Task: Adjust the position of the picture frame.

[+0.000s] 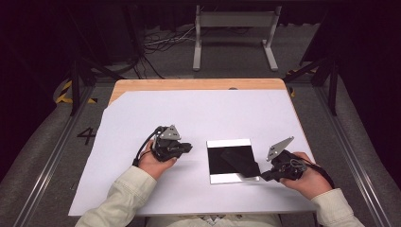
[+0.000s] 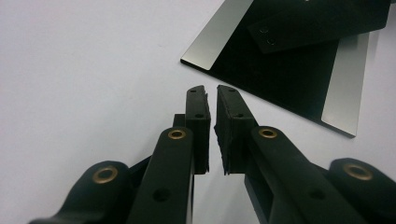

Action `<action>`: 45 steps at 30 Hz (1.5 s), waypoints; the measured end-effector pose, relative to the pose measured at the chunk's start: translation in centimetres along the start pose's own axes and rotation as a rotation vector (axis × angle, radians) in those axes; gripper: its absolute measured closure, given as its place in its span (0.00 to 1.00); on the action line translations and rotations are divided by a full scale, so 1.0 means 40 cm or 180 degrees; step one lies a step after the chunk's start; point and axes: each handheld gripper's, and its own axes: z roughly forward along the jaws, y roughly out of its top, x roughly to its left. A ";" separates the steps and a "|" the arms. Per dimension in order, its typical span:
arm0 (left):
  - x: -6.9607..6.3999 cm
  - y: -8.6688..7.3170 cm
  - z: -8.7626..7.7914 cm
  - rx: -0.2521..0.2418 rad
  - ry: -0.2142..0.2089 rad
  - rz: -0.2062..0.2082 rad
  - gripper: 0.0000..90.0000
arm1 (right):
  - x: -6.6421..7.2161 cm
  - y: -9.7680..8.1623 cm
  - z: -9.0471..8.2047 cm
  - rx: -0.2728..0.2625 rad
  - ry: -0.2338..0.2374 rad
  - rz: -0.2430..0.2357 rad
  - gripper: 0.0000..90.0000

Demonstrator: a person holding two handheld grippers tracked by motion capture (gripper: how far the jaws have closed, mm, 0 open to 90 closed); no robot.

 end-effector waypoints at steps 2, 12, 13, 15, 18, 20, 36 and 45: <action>0.000 0.000 0.000 0.0000 0.0001 0.0000 0.93 | -0.002 -0.001 -0.005 -0.0073 0.0030 0.0005 1.00; -0.001 0.000 0.000 -0.0009 0.0009 0.0004 0.93 | -0.003 0.003 -0.026 -0.0433 0.0068 0.0037 1.00; 0.000 0.000 0.000 -0.0003 0.0010 0.0002 0.93 | -0.002 0.004 -0.029 -0.0475 0.0067 0.0035 1.00; 0.000 -0.001 0.001 -0.0004 0.0008 -0.0002 0.93 | 0.000 0.007 -0.039 -0.0619 0.0048 0.0044 1.00; 0.000 -0.001 0.002 -0.0011 0.0014 0.0007 0.92 | 0.004 0.010 -0.046 -0.0710 0.0016 0.0053 1.00; 0.000 -0.001 0.002 -0.0011 0.0016 0.0006 0.92 | 0.006 0.012 -0.050 -0.0768 -0.0018 0.0039 1.00; 0.001 -0.002 0.003 -0.0005 0.0000 -0.0005 0.92 | 0.025 0.025 -0.067 -0.1008 -0.0120 0.0022 1.00; 0.000 -0.002 0.004 0.0000 0.0003 -0.0006 0.92 | 0.030 0.029 -0.066 -0.0973 -0.0096 -0.0012 1.00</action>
